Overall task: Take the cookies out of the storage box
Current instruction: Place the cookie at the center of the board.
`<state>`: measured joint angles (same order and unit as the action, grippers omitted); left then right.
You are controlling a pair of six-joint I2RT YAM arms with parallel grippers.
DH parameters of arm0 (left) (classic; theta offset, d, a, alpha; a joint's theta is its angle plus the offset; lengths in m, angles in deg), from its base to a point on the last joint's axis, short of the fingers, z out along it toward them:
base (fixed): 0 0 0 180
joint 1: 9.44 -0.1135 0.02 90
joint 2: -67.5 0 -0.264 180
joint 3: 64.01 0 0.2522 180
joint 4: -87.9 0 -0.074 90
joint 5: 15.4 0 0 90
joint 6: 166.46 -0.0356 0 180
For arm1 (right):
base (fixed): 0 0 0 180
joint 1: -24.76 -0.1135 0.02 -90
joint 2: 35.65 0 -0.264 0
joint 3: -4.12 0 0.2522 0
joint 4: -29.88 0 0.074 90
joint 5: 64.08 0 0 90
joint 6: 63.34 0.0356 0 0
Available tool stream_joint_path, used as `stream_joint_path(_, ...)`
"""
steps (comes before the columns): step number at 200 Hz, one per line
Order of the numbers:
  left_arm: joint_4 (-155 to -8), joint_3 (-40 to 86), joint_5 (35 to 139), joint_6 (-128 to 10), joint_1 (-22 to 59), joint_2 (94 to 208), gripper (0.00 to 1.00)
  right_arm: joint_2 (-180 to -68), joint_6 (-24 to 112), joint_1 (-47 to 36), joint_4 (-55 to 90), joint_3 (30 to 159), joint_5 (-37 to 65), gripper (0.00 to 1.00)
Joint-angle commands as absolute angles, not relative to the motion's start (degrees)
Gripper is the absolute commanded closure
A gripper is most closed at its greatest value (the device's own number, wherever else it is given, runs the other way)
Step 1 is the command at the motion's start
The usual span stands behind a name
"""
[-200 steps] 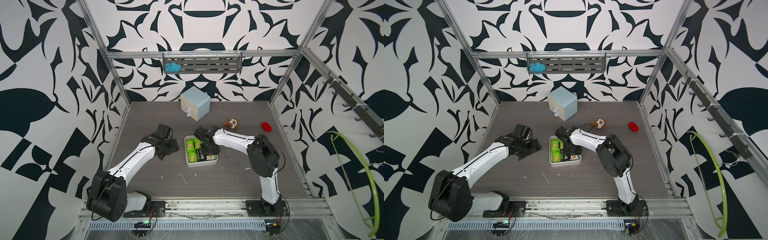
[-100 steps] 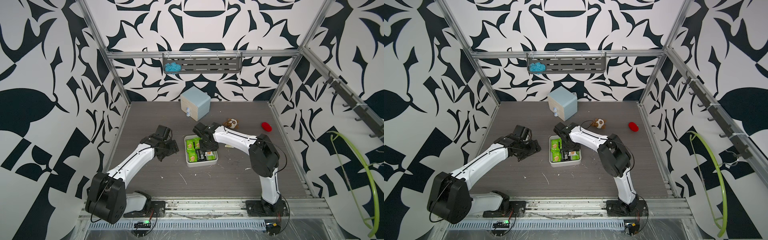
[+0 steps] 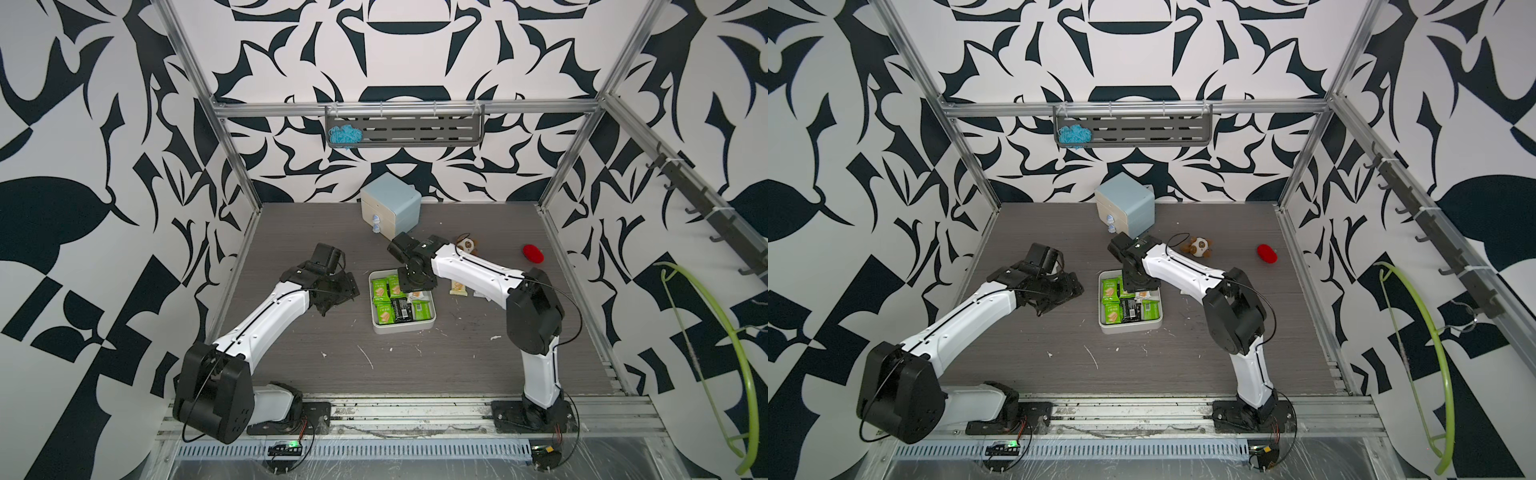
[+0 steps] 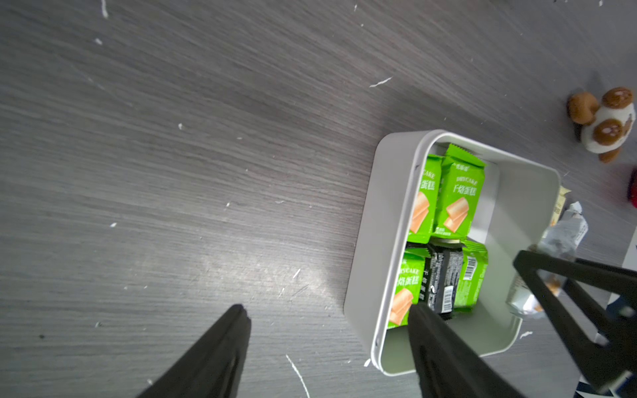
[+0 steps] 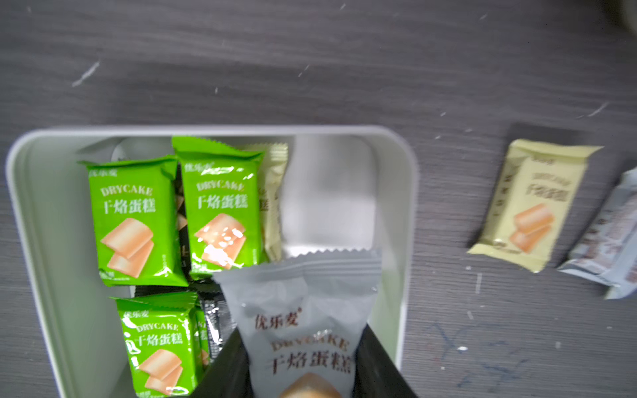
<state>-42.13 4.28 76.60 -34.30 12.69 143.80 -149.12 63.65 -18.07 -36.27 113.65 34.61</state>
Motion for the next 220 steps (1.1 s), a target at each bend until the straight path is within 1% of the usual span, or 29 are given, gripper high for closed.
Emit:
stream_joint_path(1,-41.0,5.9,76.9,-33.1,12.6,145.0,0.21,-143.0,61.2,-14.5,-36.4,111.9,36.0,0.58)
stream_joint_path(33,-41.4,7.4,76.9,-31.0,13.4,146.3,0.22,-137.4,59.5,-7.9,-33.5,104.7,34.9,0.58)
stream_joint_path(83,-40.3,13.8,75.9,-29.3,17.2,152.0,0.23,-129.8,56.3,5.4,-29.1,93.1,32.3,0.58)
stream_joint_path(118,-39.0,19.6,74.9,-28.7,20.5,156.6,0.23,-127.9,53.4,14.0,-27.1,87.7,31.3,0.59)
stream_joint_path(153,-38.8,22.7,75.6,-27.0,21.8,159.7,0.23,-127.9,52.0,21.9,-24.3,83.1,29.2,0.6)
stream_joint_path(179,-38.8,24.1,76.0,-26.6,22.3,161.2,0.23,-128.7,51.9,25.1,-21.4,81.1,27.0,0.6)
stream_joint_path(220,-38.8,25.5,76.1,-26.4,22.7,162.3,0.23,-133.2,51.2,25.7,-18.6,81.7,27.0,0.6)
